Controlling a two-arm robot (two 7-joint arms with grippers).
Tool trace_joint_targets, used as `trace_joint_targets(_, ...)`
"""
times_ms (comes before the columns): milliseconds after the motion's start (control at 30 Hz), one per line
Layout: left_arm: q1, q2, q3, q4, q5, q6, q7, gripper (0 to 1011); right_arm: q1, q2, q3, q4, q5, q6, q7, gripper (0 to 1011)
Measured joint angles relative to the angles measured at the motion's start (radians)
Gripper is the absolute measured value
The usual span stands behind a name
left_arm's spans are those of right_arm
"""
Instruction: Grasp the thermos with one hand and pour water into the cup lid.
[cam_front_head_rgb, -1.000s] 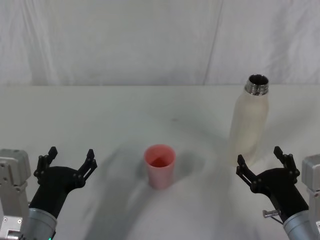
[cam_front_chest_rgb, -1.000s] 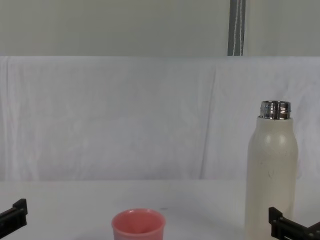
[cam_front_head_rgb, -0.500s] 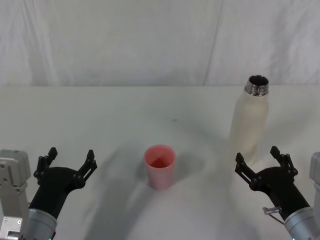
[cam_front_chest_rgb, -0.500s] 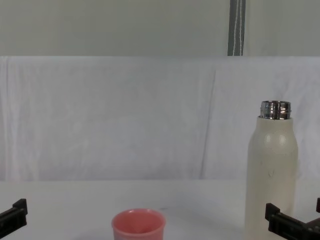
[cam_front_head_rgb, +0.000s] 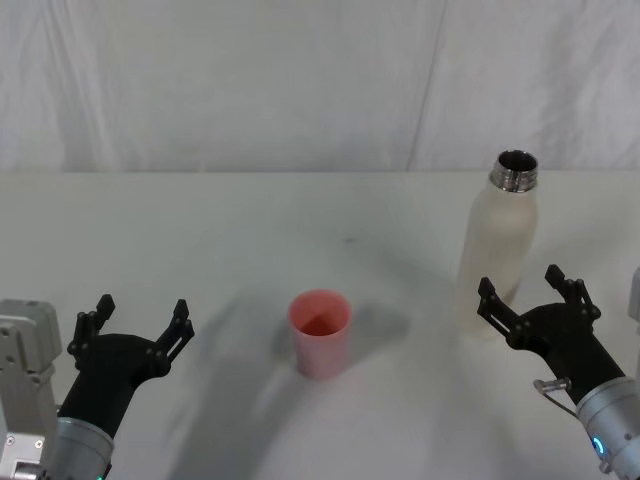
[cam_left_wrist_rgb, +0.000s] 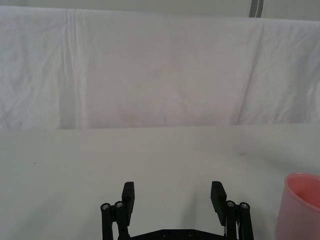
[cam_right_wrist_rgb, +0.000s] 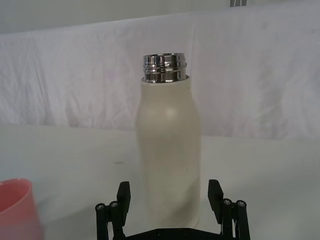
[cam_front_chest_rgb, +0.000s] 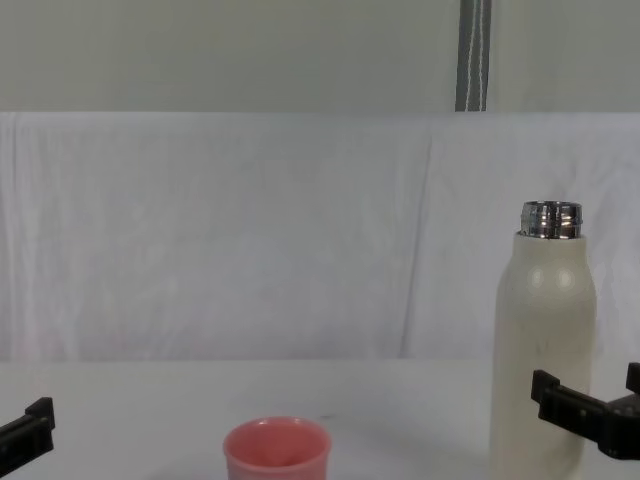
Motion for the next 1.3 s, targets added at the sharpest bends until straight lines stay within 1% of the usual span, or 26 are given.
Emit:
trace_joint_targets(367, 0.0, 0.0, 0.0, 0.0, 0.0, 0.0, 0.0, 1001, 0.058, 0.002, -0.003, 0.045, 0.01, 0.016, 0.016, 1001)
trace_joint_targets(667, 0.0, 0.0, 0.0, 0.0, 0.0, 0.0, 0.0, 1001, 0.09, 0.001, -0.012, 0.08, 0.015, 0.021, 0.022, 1001)
trace_joint_targets(1300, 0.0, 0.0, 0.0, 0.0, 0.0, 0.0, 0.0, 1001, 0.178, -0.02, -0.037, 0.21, 0.017, 0.008, 0.03, 1001)
